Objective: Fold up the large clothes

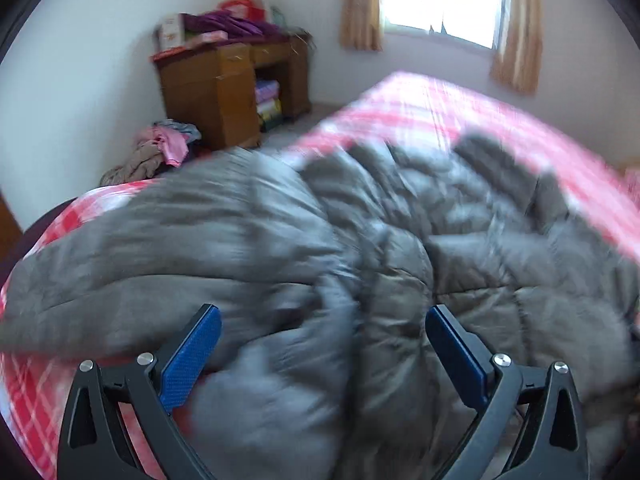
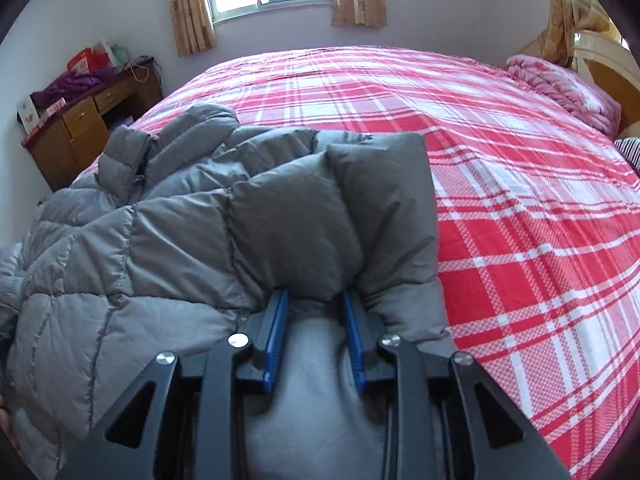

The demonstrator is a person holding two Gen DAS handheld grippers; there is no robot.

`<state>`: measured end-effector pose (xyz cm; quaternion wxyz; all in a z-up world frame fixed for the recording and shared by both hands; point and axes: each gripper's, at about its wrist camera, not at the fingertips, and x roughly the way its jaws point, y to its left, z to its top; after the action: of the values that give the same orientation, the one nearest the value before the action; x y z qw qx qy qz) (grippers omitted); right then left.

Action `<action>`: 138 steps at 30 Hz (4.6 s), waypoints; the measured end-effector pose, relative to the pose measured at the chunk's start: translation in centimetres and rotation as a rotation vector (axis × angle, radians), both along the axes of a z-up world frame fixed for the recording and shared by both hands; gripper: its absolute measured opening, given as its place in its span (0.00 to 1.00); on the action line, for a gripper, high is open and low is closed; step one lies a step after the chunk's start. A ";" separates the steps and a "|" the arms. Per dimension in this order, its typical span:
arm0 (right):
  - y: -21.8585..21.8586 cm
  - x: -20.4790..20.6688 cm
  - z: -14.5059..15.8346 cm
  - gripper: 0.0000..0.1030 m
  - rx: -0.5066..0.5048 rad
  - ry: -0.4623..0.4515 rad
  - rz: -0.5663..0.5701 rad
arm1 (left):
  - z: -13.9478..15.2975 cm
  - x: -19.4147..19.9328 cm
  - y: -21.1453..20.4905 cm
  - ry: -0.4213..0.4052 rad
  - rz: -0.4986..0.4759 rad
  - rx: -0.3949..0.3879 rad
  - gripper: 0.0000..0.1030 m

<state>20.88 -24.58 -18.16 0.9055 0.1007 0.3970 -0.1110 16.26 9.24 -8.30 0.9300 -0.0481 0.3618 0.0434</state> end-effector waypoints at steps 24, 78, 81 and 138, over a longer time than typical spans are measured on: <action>0.3 -0.2 0.0 0.35 -0.004 -0.003 0.007 | -3.8 -6.4 28.5 0.101 0.747 -0.201 0.92; -1.6 -1.7 1.0 0.48 0.161 -0.030 0.040 | 2.3 -14.3 -16.4 0.053 -0.718 -0.027 0.58; -3.0 -5.6 2.8 0.51 0.250 -0.104 -0.010 | 2.3 -15.9 -13.3 0.017 -0.658 0.001 0.58; 3.1 -1.6 0.7 0.25 0.090 -0.030 0.200 | -4.3 7.0 -0.2 0.067 -0.098 -0.040 0.72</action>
<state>19.30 -21.44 -17.47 0.9124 0.1028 0.3962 -0.0004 23.31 9.01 -12.57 0.9172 -0.0472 0.3955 -0.0079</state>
